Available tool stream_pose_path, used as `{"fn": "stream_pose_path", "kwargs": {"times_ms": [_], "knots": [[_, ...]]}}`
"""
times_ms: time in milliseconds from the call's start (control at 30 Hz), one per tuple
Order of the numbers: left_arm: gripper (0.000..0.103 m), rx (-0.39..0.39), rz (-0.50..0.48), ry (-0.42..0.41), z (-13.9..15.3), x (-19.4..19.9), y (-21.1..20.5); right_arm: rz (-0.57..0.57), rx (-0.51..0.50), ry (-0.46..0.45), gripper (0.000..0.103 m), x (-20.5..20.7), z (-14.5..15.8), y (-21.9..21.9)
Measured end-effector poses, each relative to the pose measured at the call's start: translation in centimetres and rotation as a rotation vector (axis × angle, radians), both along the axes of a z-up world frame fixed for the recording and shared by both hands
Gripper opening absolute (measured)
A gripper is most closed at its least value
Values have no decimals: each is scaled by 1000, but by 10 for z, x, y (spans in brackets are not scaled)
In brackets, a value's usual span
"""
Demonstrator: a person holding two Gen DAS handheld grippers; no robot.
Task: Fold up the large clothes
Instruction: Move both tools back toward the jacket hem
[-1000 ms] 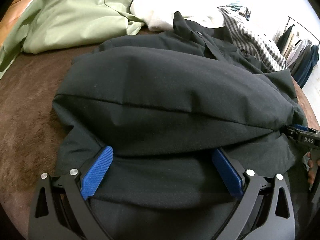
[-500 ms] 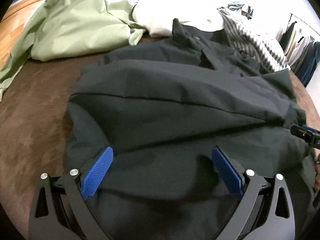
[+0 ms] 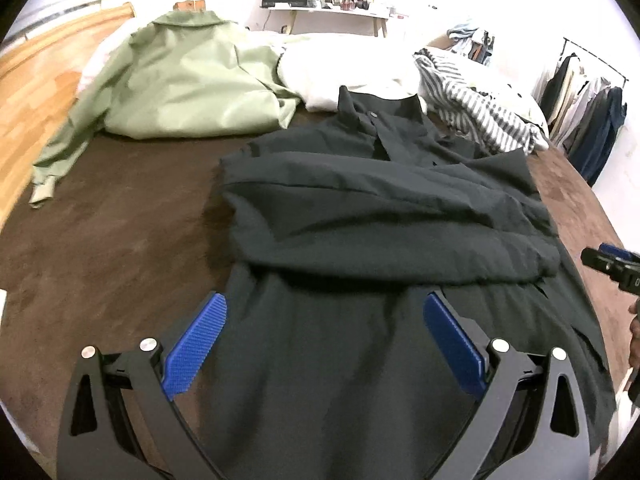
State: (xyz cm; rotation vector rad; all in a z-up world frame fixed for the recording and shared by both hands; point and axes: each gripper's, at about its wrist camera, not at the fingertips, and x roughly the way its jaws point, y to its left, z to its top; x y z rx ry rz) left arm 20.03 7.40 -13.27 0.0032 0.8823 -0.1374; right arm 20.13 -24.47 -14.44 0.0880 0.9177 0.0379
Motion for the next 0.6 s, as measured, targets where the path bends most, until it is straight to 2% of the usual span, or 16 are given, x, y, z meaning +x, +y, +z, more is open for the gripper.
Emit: {"fn": "stream_pose_path", "kwargs": {"times_ms": [133, 333, 500, 600], "knots": [[97, -25, 10, -15, 21, -43, 7, 30, -11, -40, 96, -44, 20, 0], [97, -5, 20, -51, 40, -97, 20, 86, -50, -68, 96, -107, 30, -6], [97, -14, 39, -50, 34, -135, 37, 129, -103, -69, 96, -153, 18, -15], [97, -36, 55, -28, 16, -156, 51, 152, -141, -71, 96, -182, 0, -15]]}}
